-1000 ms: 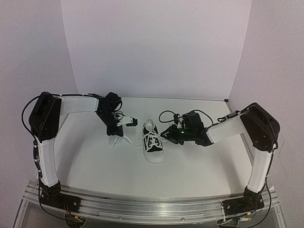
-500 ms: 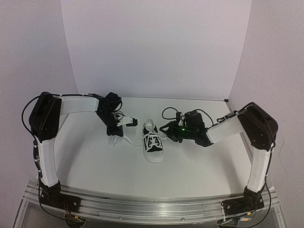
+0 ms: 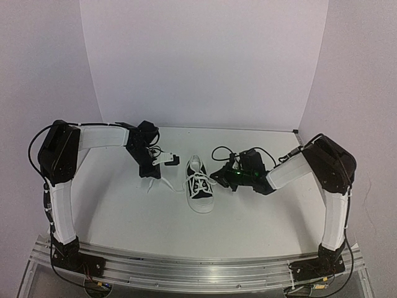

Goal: Tie the shoes

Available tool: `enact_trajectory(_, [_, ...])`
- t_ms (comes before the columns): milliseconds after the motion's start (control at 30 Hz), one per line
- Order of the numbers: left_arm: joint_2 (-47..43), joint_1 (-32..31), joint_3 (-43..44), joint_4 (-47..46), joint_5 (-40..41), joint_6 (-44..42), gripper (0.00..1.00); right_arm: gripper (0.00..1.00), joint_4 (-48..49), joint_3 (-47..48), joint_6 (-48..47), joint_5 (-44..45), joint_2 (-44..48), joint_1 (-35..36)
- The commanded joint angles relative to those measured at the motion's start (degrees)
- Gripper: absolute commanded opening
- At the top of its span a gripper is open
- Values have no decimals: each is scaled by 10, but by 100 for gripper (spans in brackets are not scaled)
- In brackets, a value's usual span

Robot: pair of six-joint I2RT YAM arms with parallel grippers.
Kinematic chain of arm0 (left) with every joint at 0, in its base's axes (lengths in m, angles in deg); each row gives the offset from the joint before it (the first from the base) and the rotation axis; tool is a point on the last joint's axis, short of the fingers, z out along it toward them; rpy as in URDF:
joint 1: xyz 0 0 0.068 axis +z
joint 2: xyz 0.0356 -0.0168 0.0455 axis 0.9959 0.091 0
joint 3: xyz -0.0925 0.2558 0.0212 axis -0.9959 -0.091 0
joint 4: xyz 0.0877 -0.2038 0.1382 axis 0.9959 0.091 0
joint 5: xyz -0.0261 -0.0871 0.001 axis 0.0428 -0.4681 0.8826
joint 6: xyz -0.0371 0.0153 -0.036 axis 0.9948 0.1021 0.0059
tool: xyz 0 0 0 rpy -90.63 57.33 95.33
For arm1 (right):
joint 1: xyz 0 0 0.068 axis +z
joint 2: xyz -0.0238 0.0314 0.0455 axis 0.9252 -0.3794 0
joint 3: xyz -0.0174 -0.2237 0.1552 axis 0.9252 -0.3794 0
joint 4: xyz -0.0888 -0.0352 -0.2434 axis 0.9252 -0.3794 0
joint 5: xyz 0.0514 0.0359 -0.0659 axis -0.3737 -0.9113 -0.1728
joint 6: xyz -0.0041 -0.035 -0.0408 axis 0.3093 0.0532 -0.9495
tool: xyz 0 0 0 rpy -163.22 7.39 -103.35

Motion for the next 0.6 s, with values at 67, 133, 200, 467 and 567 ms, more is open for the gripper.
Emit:
enact_trajectory(67, [-22, 3, 0, 4, 14, -11, 0, 0, 18, -24, 7, 34, 21, -13])
enact_trajectory(133, [-27, 6, -1, 3, 19, -16, 0, 0, 17, -40, 8, 54, 35, -20])
enact_trajectory(200, [-30, 11, -2, 0, 30, -24, 0, 0, 14, -49, 6, 81, 45, -25])
enact_trajectory(467, [-47, 45, -43, -37, 97, -94, 0, 0, 11, -48, 3, 160, 57, -26])
enact_trajectory(567, [-50, 70, -59, -48, 114, -114, 0, 0, 6, -41, 4, 196, 56, -26])
